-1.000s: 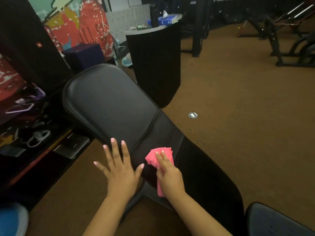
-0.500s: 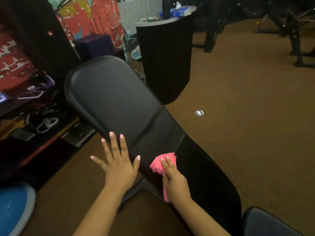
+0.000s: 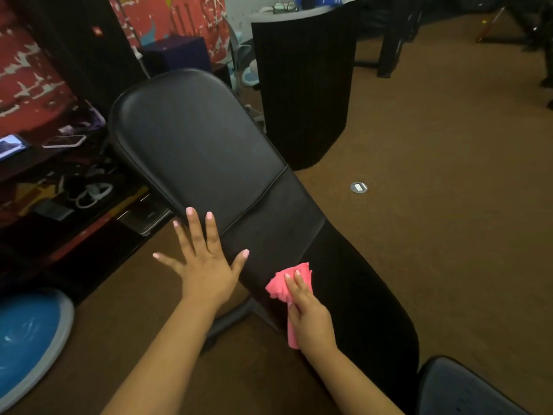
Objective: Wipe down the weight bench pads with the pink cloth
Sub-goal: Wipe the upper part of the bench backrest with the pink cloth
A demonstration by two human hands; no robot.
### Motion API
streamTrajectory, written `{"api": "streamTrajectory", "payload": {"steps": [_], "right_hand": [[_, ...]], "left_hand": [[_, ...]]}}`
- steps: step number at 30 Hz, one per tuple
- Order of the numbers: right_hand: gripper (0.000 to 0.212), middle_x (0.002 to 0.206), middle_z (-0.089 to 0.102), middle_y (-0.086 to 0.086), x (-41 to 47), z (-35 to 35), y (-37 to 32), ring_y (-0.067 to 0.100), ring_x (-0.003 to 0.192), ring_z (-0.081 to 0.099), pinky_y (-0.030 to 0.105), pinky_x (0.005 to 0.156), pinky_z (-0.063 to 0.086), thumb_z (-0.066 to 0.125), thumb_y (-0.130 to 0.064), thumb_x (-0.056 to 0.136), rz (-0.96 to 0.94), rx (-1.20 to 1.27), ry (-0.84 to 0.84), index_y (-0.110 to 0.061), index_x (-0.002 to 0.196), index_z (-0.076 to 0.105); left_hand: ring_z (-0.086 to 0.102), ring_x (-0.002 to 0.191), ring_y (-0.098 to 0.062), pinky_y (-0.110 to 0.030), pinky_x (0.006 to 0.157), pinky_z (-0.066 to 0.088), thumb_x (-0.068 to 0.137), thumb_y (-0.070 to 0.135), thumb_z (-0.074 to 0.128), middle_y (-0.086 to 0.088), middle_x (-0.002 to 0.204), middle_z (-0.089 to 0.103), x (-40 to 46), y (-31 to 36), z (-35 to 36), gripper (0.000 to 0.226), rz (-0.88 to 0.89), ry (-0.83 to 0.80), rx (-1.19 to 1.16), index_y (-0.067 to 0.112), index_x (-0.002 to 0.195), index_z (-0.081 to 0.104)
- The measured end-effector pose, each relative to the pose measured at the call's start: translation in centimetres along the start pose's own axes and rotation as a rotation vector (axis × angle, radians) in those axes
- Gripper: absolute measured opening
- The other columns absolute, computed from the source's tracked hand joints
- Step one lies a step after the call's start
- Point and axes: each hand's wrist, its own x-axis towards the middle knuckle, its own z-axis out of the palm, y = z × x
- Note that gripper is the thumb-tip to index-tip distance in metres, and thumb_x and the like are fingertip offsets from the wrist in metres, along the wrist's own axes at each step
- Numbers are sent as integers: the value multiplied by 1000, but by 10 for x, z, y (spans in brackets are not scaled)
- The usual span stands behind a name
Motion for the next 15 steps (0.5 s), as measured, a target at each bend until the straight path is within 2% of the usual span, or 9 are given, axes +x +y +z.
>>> {"api": "streamTrajectory", "payload": {"steps": [3,8,11,15], "right_hand": [[60,150,22,-18,8,2,-15,4,136,28,22,110,23,50,-12,93,6,58,28,-45,132,17],[62,149,17,-24,0,5,-17,3,138,24,20,109,25,49,-12,94,-100,15,-34,-47,134,18],[60,146,14,-29,-7,1,0,2,135,29,21,109,28,49,-15,94,-142,-61,-109,-51,133,21],[59,143,14,-29,-10,-6,17,3,134,34,23,111,28,49,-14,93,-45,-52,-89,-51,129,20]], "left_hand": [[-35,140,-32,-76,103,-7,83,75,34,1,143,-52,-1,0,-2,104,-7,-16,-5,26,141,-38],[-35,140,-31,-77,104,-5,82,74,39,3,143,-52,-3,2,-3,106,-31,-22,-12,27,143,-34],[-36,139,-31,-77,104,-6,83,75,38,3,142,-53,-3,4,-3,106,-44,-30,-12,28,142,-36],[-36,140,-31,-76,104,-9,82,75,37,3,143,-52,-3,5,-2,105,-44,-30,-18,28,143,-35]]}}
